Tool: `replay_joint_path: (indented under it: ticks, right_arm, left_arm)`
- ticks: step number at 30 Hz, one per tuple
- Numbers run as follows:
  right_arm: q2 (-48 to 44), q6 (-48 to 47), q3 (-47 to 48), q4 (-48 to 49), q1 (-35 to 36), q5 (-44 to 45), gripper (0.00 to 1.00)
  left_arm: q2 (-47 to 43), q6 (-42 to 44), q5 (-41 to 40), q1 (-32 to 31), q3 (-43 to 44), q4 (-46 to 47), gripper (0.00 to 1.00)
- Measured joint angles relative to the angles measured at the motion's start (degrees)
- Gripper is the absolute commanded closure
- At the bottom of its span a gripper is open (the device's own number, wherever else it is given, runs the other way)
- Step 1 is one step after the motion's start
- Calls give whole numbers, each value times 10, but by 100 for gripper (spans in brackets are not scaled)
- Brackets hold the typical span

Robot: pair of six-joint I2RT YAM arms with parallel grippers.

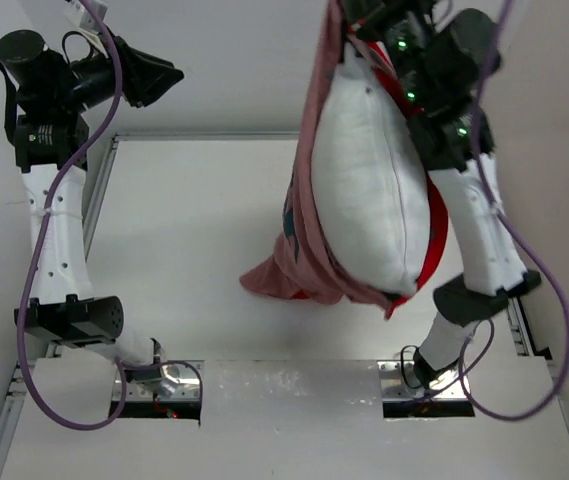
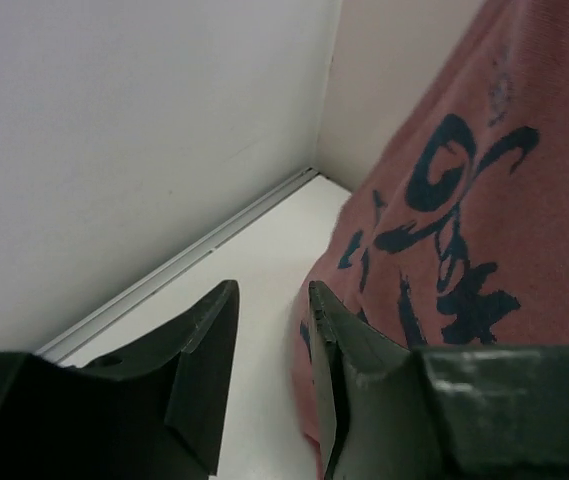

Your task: Put the pillow into the pillowcase

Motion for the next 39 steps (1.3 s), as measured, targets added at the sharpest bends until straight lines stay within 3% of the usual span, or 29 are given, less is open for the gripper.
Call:
replay_joint_path:
  ticks: [2, 7, 9, 11, 16, 23, 27, 32, 34, 37, 39]
  right_arm:
    - [64, 4, 46, 33, 15, -6, 100]
    - [101, 14, -38, 73, 38, -16, 100]
    - [123, 12, -35, 78, 57, -23, 100]
    - [134, 10, -33, 84, 79, -28, 100]
    - [136, 8, -27, 104, 109, -44, 100]
    - [136, 5, -25, 119, 105, -56, 100]
    - [132, 1, -25, 119, 105, -61, 100]
    - [125, -9, -25, 119, 112, -66, 100]
    - [120, -12, -29, 119, 116, -70, 100]
    - [112, -16, -38, 117, 118, -71, 100]
    - [107, -16, -42, 117, 117, -70, 100]
  left_arm:
    - [4, 6, 5, 3, 4, -6, 49]
    - [4, -16, 52, 4, -11, 49, 14]
    - [2, -37, 75, 0, -24, 93, 10]
    - [2, -49, 94, -8, -30, 120, 1]
    - [4, -42, 117, -68, -35, 125, 0]
    - [61, -30, 53, -104, -11, 116, 0]
    - [99, -61, 26, -112, -1, 136, 10]
    - [124, -105, 21, -137, 7, 189, 8]
    - [131, -117, 26, -156, 9, 210, 13]
    - [142, -131, 32, -184, 24, 232, 32]
    - [147, -142, 34, -195, 37, 247, 67]
